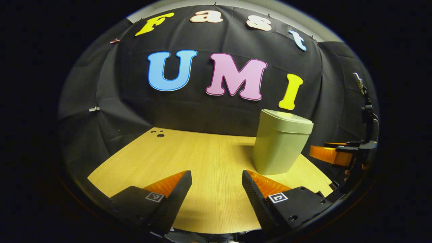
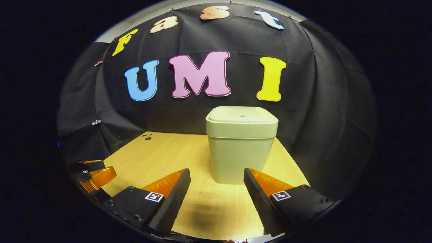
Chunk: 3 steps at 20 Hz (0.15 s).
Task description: Press the lid of the desktop garbage bin to open it, pick up the crumpled paper on the desktop and throw it into the bin, then pick up the pop can on the desktop and drop it into the bin, and finally close the garbage bin lid.
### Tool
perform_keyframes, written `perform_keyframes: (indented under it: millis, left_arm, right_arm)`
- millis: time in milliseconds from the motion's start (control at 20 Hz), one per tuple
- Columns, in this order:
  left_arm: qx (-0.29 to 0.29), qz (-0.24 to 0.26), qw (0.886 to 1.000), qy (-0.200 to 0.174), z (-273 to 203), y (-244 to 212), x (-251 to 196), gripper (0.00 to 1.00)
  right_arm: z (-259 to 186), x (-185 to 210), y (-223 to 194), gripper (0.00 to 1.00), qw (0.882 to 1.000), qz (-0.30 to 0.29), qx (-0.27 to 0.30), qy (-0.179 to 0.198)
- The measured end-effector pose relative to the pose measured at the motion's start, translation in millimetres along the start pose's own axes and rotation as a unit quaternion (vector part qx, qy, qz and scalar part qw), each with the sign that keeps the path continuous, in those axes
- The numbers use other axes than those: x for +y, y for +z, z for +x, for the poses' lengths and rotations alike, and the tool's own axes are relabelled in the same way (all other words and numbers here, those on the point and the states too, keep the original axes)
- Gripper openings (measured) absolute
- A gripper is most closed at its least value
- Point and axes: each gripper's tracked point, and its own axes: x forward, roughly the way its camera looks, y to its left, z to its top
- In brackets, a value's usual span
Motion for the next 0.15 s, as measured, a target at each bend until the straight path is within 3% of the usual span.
perform_keyframes:
  millis: [150]
  left_arm:
    - [0.013,0.006,1.000,0.011,-0.9,-10.9,3.9,0.96]
  right_arm:
    - [-6.7,12.3,-16.7,1.00,1.000,0.010,0.016,0.008]
